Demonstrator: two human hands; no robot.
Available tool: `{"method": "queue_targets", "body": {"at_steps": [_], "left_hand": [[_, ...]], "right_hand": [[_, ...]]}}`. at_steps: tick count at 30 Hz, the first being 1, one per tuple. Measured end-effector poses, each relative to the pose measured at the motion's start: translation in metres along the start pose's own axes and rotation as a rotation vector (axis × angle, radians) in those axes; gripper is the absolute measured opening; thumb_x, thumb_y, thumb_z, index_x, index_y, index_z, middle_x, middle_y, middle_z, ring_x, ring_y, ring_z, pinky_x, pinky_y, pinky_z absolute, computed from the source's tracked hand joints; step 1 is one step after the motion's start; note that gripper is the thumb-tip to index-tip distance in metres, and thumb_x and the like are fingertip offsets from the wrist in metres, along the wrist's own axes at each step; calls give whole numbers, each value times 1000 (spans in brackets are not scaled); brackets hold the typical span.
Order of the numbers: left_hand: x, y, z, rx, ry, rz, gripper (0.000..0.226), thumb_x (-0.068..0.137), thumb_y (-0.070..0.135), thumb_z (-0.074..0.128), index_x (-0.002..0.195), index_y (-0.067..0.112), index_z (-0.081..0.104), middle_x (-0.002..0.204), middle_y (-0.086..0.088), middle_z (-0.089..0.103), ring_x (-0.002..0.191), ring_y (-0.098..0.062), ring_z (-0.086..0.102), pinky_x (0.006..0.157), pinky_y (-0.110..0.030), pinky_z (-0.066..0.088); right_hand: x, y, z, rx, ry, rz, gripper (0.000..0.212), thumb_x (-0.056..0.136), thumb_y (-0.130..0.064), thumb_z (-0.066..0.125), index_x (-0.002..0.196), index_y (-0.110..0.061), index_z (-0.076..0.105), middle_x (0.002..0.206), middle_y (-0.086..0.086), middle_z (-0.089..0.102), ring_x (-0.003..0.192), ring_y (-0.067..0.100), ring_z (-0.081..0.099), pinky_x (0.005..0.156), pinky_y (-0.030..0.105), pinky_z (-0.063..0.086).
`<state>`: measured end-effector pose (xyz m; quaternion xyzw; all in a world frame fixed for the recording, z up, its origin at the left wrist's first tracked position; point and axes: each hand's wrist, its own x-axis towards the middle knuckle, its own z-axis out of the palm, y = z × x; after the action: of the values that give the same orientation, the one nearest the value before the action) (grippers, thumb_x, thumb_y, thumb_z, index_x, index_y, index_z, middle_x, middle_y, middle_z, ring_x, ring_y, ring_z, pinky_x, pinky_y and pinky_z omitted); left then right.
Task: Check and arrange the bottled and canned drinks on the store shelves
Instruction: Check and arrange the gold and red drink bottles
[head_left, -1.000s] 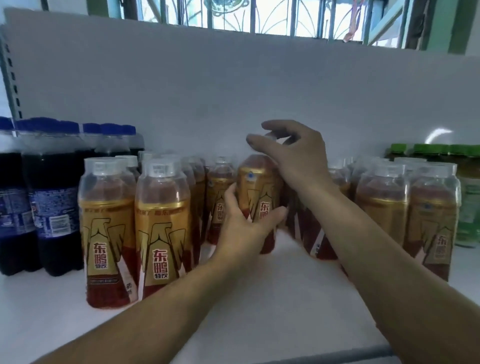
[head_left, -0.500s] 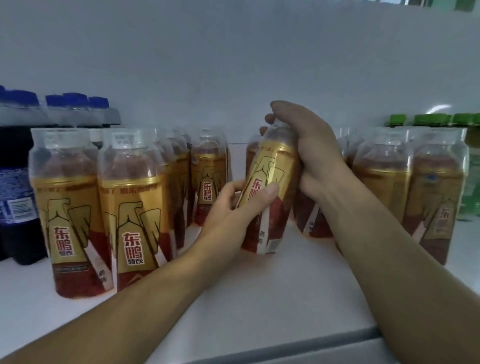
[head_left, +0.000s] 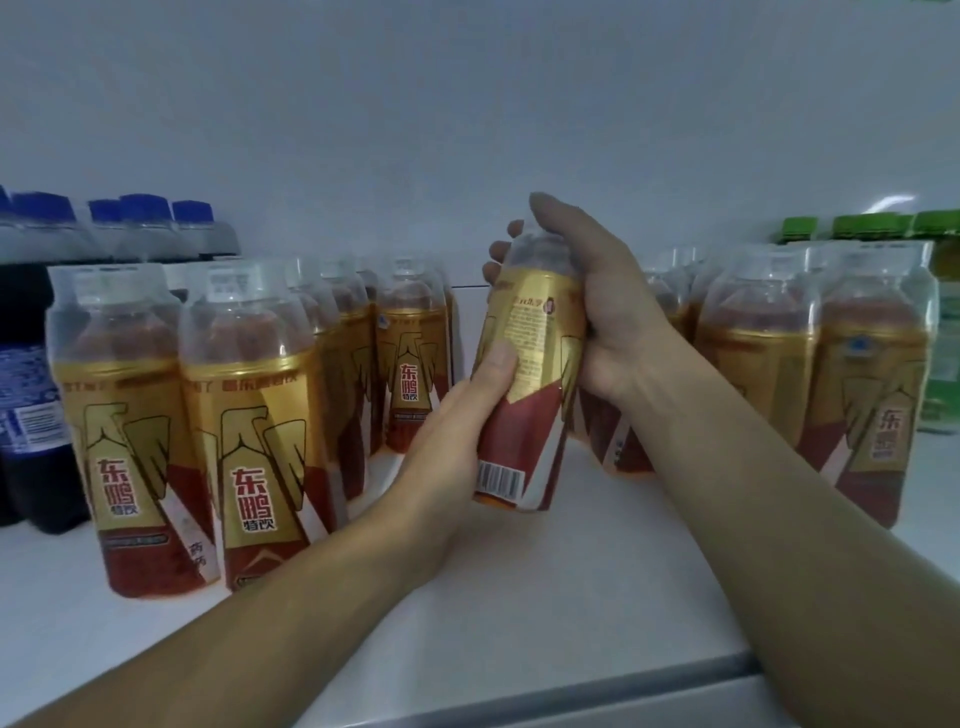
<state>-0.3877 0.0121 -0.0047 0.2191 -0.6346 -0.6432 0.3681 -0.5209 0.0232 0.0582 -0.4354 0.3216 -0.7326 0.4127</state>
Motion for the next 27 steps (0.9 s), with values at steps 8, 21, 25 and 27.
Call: {"method": "queue_targets", "body": {"at_steps": [8, 21, 25, 27], "left_hand": [[-7, -4, -7, -207, -148, -138, 71, 79, 72, 45, 112, 18, 75, 102, -11, 76, 86, -27, 74, 75, -40, 59], [-5, -1, -11, -344, -141, -192, 66, 93, 65, 41, 102, 12, 78, 102, -18, 74, 77, -33, 72, 63, -39, 59], [-1, -6, -10, -184, 27, -59, 52, 94, 63, 43, 104, 24, 77, 100, -2, 78, 92, -18, 74, 78, -37, 57], [2, -7, -10, -146, 77, -16, 48, 94, 62, 45, 111, 26, 73, 98, 2, 78, 90, -14, 75, 74, -33, 57]], "right_hand": [[-8, -1, 2, 230, -150, 94, 37, 83, -39, 64, 104, -9, 64, 89, 9, 72, 78, 19, 72, 80, 33, 59], [-9, 4, 2, 161, -98, 64, 37, 91, -41, 58, 97, -6, 67, 98, 12, 73, 90, 21, 71, 84, 36, 59], [-4, 4, 1, 84, -24, -12, 38, 93, -39, 59, 81, -8, 78, 86, 9, 72, 77, 17, 69, 72, 32, 57], [-2, 6, 2, 38, 7, -29, 36, 94, -38, 60, 86, -6, 74, 84, 10, 71, 74, 18, 68, 68, 31, 57]]}}
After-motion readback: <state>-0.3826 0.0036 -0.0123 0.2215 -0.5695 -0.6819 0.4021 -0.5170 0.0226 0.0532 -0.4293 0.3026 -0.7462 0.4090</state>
